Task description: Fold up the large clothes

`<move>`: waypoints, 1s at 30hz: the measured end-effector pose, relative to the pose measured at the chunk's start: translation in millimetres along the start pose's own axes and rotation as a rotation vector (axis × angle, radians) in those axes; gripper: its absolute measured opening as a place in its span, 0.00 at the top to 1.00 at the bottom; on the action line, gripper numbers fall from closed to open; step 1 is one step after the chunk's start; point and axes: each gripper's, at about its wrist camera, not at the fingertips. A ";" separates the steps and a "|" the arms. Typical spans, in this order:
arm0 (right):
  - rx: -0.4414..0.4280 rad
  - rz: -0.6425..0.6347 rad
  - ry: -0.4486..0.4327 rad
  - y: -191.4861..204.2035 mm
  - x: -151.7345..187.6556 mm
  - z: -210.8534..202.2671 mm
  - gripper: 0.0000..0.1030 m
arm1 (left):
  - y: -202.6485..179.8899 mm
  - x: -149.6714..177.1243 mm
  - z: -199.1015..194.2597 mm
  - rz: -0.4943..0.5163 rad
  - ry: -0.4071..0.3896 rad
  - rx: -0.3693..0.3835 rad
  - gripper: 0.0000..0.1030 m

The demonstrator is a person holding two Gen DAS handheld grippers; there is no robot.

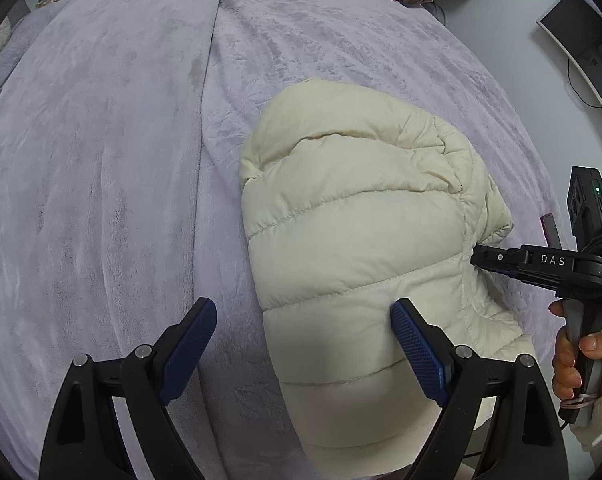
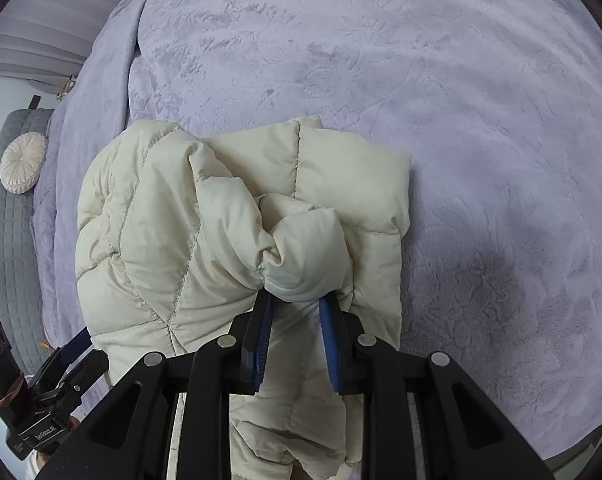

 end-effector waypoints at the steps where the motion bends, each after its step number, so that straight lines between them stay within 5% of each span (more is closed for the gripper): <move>1: -0.002 -0.006 0.001 0.7 0.7 -2.7 0.75 | -0.8 -0.6 -1.7 0.001 -0.002 -0.003 0.12; 6: 0.005 -0.046 0.005 6.7 11.4 -19.9 0.74 | 0.2 3.7 -12.6 -0.004 -0.015 -0.002 0.12; 10: 0.021 -0.057 -0.005 7.8 27.2 -36.3 0.59 | -1.5 9.3 -18.7 0.003 -0.015 -0.017 0.12; 16: 0.074 -0.091 0.007 18.4 47.7 -51.1 0.58 | -3.1 20.0 -29.4 -0.015 -0.002 -0.027 0.12; 19: 0.114 -0.121 0.003 28.2 59.6 -59.1 0.46 | -6.5 26.8 -36.4 -0.015 0.001 -0.052 0.12; 24: 0.164 -0.170 -0.016 49.4 82.3 -70.8 0.44 | -6.3 40.8 -47.8 -0.032 0.004 -0.073 0.12; 28: 0.198 -0.186 -0.043 64.3 94.5 -77.4 0.32 | -5.2 48.9 -58.1 -0.027 -0.005 -0.080 0.12; 29: 0.205 -0.188 -0.052 68.0 95.9 -78.8 0.29 | -4.2 49.7 -60.2 -0.024 -0.006 -0.076 0.11; 30: 0.210 -0.189 -0.062 71.3 97.9 -80.6 0.27 | -3.7 50.7 -62.4 -0.021 -0.006 -0.075 0.00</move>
Point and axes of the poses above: each gripper's, at about its wrist camera, not at the fingertips, and z roughly the way its jaws point, y to its left, x to its underside, and after that the axes turned 7 degrees about y, right-handed
